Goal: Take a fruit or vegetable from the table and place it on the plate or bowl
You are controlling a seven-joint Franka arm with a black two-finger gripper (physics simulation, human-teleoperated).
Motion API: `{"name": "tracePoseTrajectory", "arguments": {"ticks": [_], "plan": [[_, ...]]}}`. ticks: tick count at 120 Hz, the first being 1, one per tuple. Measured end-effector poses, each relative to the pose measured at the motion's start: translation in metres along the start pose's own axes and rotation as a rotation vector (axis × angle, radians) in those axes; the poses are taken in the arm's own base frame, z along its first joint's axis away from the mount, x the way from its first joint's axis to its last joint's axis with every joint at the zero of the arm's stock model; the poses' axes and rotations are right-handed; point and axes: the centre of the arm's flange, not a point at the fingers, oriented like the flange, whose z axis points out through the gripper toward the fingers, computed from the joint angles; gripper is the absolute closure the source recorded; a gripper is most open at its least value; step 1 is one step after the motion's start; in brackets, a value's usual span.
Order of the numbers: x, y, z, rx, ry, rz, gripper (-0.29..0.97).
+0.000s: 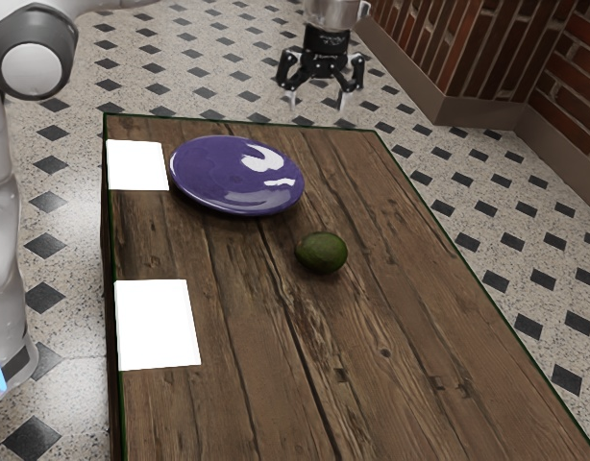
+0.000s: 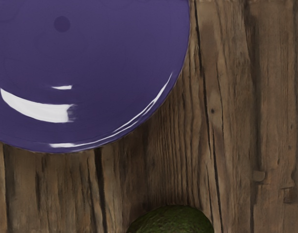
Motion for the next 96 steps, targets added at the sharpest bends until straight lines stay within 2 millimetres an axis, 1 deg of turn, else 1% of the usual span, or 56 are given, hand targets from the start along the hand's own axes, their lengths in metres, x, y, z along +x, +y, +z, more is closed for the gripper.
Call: {"name": "tracePoseTrajectory", "arguments": {"ticks": [10,16,22,26,34,41,44,49,54,56,58,65,67,68,70,76,80,85,96], "plan": [[-0.003,0.0,-0.001,-0.005,0.002,-0.1,0.0],[-0.007,0.0,-0.003,-0.011,-0.001,-0.126,0.0],[-0.02,-0.007,-0.02,-0.042,-0.004,-0.107,0.0],[-0.032,-0.005,-0.019,-0.041,-0.008,-0.063,0.0],[-0.061,0.008,-0.001,-0.014,-0.036,0.101,0.0],[-0.085,0.027,0.032,0.035,-0.052,0.27,0.0],[-0.096,0.032,0.04,0.039,-0.061,0.35,0.0],[-0.12,0.036,0.048,0.037,-0.08,0.484,0.0],[-0.148,0.041,0.065,0.047,-0.093,0.636,0.0],[-0.159,0.038,0.073,0.057,-0.1,0.697,0.0],[-0.169,0.031,0.082,0.067,-0.106,0.757,0.0],[-0.198,-0.015,0.098,0.077,-0.125,0.96,0.0],[-0.196,-0.023,0.101,0.071,-0.128,1.0,0.0],[-0.191,-0.025,0.102,0.067,-0.129,1.012,0.0],[-0.176,-0.028,0.103,0.057,-0.128,1.022,0.0],[-0.119,-0.031,0.108,0.03,-0.122,1.03,0.0],[-0.095,-0.032,0.11,0.015,-0.117,1.057,0.0],[-0.083,-0.03,0.115,0.001,-0.11,1.118,0.0],[-0.073,-0.022,0.129,-0.012,-0.096,1.269,0.0]]}}
